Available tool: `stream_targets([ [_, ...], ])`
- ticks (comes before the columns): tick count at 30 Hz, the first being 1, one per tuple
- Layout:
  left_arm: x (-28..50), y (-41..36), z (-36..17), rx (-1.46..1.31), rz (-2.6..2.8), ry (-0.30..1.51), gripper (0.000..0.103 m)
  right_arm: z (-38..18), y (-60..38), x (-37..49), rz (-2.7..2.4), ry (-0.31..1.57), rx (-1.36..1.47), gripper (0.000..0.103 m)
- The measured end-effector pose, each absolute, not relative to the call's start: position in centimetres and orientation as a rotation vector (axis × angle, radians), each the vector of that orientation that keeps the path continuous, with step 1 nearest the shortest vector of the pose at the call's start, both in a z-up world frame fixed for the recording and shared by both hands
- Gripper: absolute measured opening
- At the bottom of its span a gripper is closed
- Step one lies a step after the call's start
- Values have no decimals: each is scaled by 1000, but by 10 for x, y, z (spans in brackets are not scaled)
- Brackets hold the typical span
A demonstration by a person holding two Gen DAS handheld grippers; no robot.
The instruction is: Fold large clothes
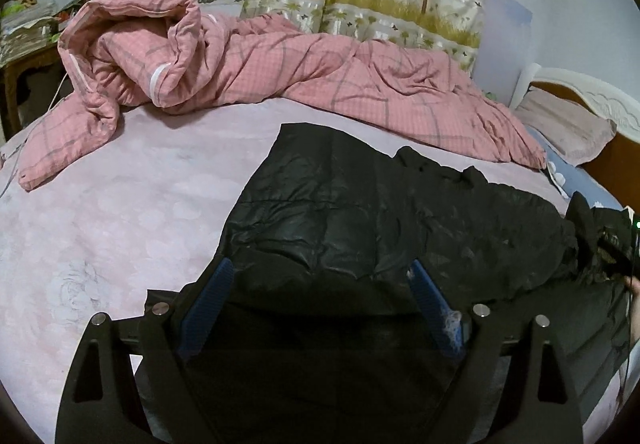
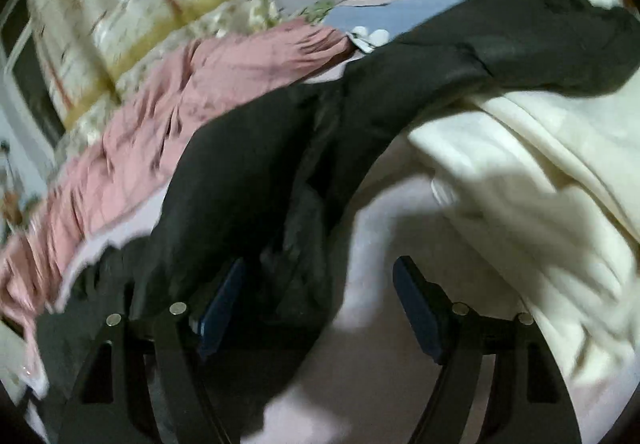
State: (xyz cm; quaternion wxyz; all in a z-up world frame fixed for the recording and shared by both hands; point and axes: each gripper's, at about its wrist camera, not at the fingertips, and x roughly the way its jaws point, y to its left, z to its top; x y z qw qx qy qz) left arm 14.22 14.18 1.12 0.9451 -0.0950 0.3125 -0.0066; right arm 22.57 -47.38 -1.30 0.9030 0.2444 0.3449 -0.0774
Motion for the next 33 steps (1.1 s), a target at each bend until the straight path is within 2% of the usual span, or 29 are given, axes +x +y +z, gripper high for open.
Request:
stream_targets([
  [1,142,141,10,-185,-13,635,88,-18,-482,231,-153,715,550,76],
  [3,142,136,7,-159,-11,641,88,-25,-491,235,-122,719,610,49],
  [4,144,133,6,-147,-9,643,88,-29,-495,235,-77,713,651,10],
  [5,144,130,5,-128,-6,644,87,-33,-498,235,-16,715,705,3],
  [7,145,125,6,-99,4,635,83,-27,-496,227,-53,675,688,3],
  [10,140,120,12,-80,28,613,79,8,-474,212,-114,603,497,3],
  [17,119,109,39,-73,-28,509,79,116,-404,149,19,395,363,3],
  [20,117,106,44,-65,-46,500,79,139,-351,135,131,376,288,3],
  [24,113,103,47,-20,-24,474,79,116,-279,146,325,474,322,3],
  [26,111,103,50,-4,7,456,79,74,-241,154,373,610,360,3],
  [29,109,108,54,-18,2,445,79,17,-198,171,314,799,234,3],
  [31,107,113,56,-23,4,435,79,9,-194,173,297,854,244,4],
  [33,107,116,58,-21,3,425,79,20,-201,165,298,815,273,9],
])
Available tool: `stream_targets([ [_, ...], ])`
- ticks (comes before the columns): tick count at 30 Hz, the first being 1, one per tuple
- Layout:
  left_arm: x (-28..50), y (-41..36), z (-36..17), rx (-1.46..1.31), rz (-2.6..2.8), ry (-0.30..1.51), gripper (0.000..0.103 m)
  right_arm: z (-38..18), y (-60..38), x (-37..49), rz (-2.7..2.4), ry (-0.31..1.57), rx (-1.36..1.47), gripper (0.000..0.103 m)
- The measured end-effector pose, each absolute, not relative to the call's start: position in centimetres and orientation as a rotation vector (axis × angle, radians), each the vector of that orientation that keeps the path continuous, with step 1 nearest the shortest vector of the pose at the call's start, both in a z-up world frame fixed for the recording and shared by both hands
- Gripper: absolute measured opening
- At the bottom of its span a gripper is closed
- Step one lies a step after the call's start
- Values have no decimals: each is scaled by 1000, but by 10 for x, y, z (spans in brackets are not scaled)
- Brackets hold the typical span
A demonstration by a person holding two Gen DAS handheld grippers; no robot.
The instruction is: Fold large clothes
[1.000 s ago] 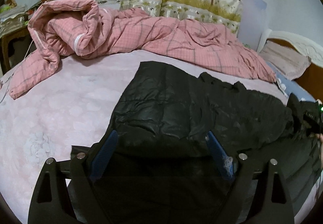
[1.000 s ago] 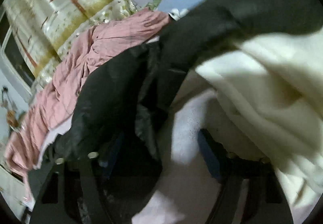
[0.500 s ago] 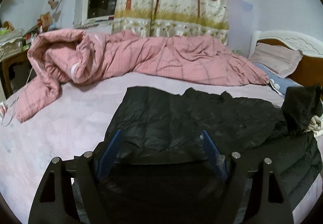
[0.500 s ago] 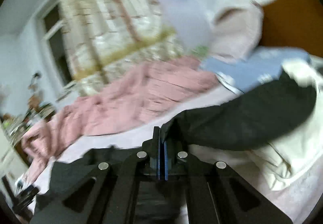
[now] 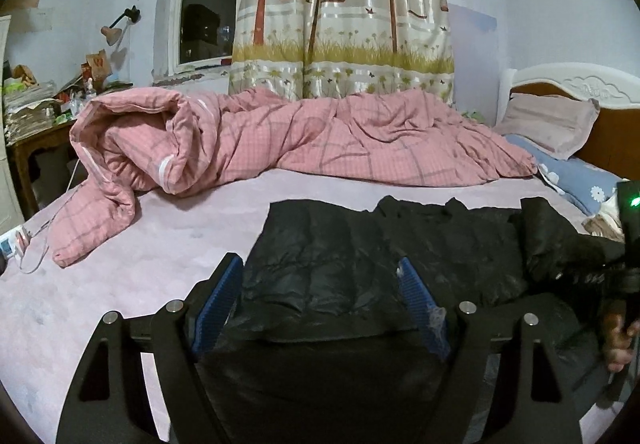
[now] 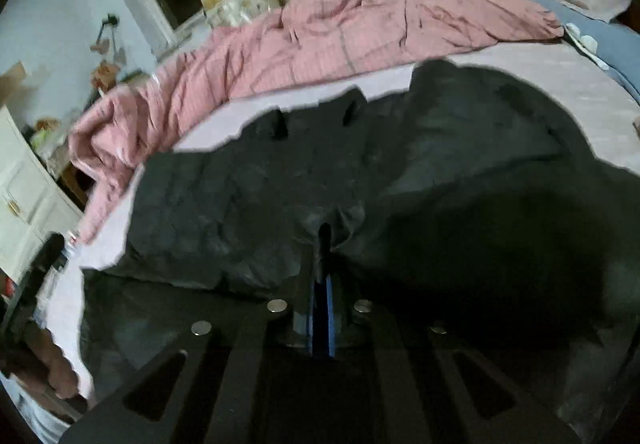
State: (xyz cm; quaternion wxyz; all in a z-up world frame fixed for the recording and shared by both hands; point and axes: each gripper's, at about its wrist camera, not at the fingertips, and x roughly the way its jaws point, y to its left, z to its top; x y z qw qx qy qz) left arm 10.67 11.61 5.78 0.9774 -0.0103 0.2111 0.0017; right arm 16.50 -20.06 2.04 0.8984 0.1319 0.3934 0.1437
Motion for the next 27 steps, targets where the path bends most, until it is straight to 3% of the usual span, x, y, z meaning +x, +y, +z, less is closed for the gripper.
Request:
stream_targets([
  [1,107,117,57,-23,5,424,79,26,-205,160,286,791,272,21],
  [2,108,119,57,-30,6,429,79,33,-206,158,260,764,271,45],
  [4,111,121,54,-51,3,446,79,39,-220,144,226,722,312,76],
  [14,104,110,54,-40,-22,432,79,69,-316,66,-169,410,492,82],
  [20,105,108,51,-4,12,419,79,59,-367,51,-471,443,546,85],
  [27,111,109,45,3,30,432,79,26,-401,77,-246,567,753,85],
])
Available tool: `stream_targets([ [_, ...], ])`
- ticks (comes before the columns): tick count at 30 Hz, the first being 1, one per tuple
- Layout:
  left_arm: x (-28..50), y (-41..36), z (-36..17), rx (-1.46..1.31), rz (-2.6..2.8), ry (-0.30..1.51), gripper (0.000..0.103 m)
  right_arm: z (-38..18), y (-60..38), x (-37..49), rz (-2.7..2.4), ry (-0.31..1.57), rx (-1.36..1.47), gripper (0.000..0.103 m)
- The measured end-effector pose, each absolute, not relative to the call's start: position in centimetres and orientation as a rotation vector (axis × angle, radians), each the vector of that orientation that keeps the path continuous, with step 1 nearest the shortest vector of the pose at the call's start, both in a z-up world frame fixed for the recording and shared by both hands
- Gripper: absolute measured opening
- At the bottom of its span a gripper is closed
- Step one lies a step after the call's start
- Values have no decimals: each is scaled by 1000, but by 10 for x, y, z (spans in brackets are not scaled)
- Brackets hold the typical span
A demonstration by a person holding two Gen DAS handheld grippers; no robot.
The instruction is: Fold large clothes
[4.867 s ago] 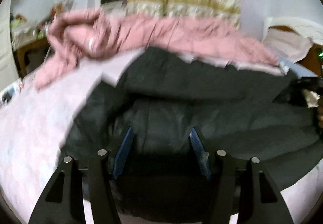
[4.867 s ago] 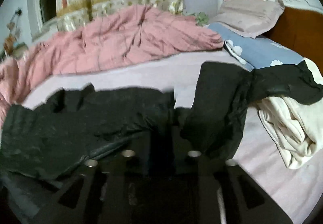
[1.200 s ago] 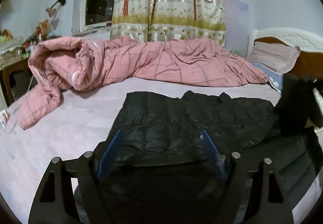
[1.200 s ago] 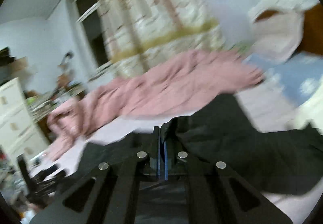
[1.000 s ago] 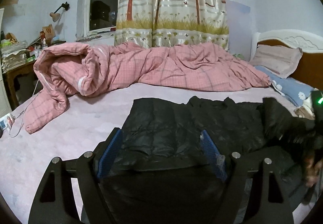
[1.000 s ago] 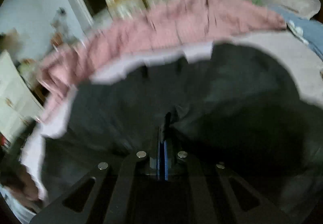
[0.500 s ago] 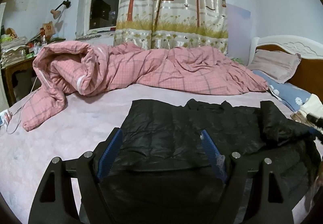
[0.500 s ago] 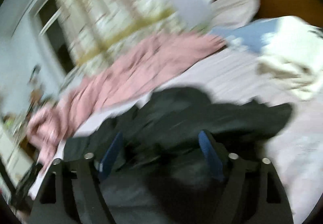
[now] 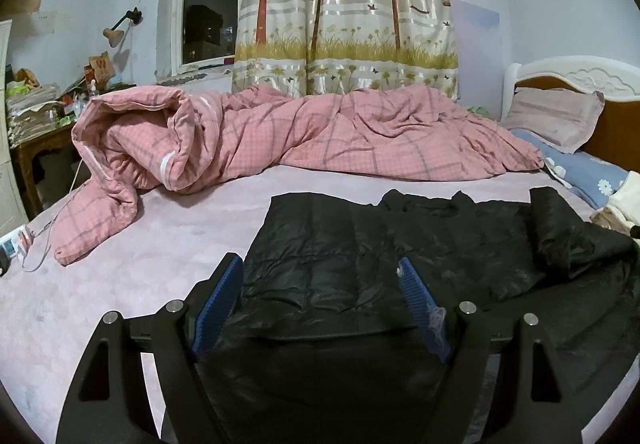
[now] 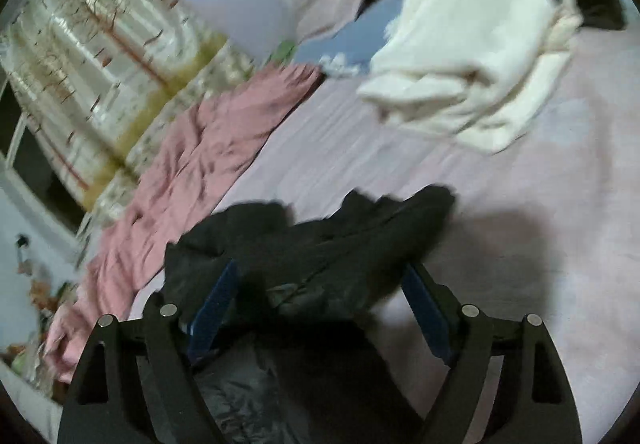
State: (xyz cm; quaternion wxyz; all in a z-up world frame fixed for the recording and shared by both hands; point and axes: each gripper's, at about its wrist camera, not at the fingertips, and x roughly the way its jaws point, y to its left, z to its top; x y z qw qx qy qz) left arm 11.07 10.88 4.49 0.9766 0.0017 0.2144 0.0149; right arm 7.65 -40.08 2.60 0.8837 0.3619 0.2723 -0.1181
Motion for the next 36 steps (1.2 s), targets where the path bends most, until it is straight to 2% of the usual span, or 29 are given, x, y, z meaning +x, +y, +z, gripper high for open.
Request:
stream_targets([
  [3,109,106,44,20,29,423,79,24,-394,86,-190,552,735,85],
  [4,108,105,44,23,26,420,79,29,-389,88,-180,529,703,81],
  [6,106,103,45,32,18,414,79,39,-378,90,-181,497,626,63],
  [7,105,101,45,37,15,410,79,44,-370,91,-197,480,571,43],
  [8,104,100,45,42,12,404,79,50,-361,92,-221,466,508,30],
  [9,103,98,46,49,12,399,79,55,-354,94,-234,462,464,27],
  [10,102,97,46,56,14,394,79,58,-347,95,-231,454,435,18],
  [11,101,96,47,64,24,385,79,61,-341,93,-194,437,432,16],
  [21,82,89,64,26,-77,275,79,60,-245,88,393,489,348,12],
  [25,77,77,66,63,-128,271,79,47,-191,88,672,626,224,12],
  [36,77,75,71,8,-224,288,79,25,-160,77,834,745,125,13],
])
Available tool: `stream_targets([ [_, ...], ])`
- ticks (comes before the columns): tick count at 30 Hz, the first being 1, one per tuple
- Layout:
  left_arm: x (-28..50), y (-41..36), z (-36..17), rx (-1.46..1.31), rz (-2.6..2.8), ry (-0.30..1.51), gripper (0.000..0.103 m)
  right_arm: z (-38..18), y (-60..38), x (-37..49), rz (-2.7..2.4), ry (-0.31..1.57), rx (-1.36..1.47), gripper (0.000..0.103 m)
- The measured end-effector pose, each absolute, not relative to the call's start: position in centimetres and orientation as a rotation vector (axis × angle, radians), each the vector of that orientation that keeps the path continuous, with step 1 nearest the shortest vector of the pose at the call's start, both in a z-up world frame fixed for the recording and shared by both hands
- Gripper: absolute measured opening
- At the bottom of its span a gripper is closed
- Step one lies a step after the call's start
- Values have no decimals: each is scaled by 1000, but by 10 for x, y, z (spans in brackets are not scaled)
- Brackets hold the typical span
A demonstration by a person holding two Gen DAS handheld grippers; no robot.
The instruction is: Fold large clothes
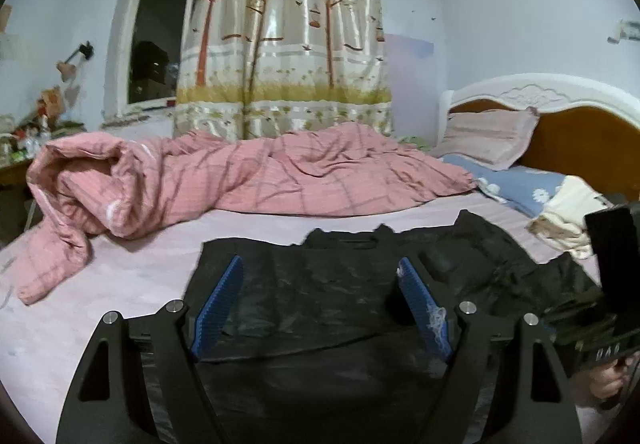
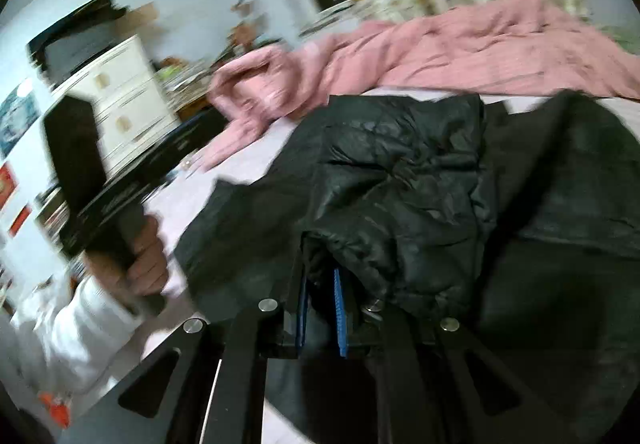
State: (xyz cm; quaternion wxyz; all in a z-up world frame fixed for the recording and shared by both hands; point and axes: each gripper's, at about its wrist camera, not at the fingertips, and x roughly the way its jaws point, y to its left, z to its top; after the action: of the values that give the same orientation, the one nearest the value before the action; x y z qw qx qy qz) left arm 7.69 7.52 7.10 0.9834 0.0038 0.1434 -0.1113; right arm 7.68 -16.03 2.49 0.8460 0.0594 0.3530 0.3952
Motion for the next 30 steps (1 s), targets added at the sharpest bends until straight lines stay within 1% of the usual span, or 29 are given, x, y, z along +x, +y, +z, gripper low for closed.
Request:
stream_targets([
  [4,76,67,70,37,-267,314,85,23,-137,61,920,751,5,13],
  [10,75,56,64,55,-355,347,86,17,-124,56,926,783,-62,13],
  [13,82,49,58,46,-477,430,90,18,-118,54,952,787,-95,13],
  [15,91,47,49,5,-544,519,90,16,-114,53,975,796,-114,13],
  [18,96,41,41,2,-557,561,90,14,-112,54,981,809,-123,13],
  [19,97,39,39,9,-559,573,88,13,-112,54,982,811,-124,13],
  [21,98,35,34,13,-576,592,67,13,-114,52,982,811,-124,13],
  [22,100,34,33,14,-580,603,44,13,-114,52,982,812,-124,13],
  [23,100,33,32,20,-568,609,25,13,-114,52,980,812,-123,13],
  [24,100,34,31,21,-550,605,19,13,-113,53,976,812,-121,13],
  [27,101,44,36,-19,-491,573,9,15,-116,55,931,792,-107,13],
  [30,102,60,43,-72,-415,527,8,26,-124,55,830,713,-78,13],
])
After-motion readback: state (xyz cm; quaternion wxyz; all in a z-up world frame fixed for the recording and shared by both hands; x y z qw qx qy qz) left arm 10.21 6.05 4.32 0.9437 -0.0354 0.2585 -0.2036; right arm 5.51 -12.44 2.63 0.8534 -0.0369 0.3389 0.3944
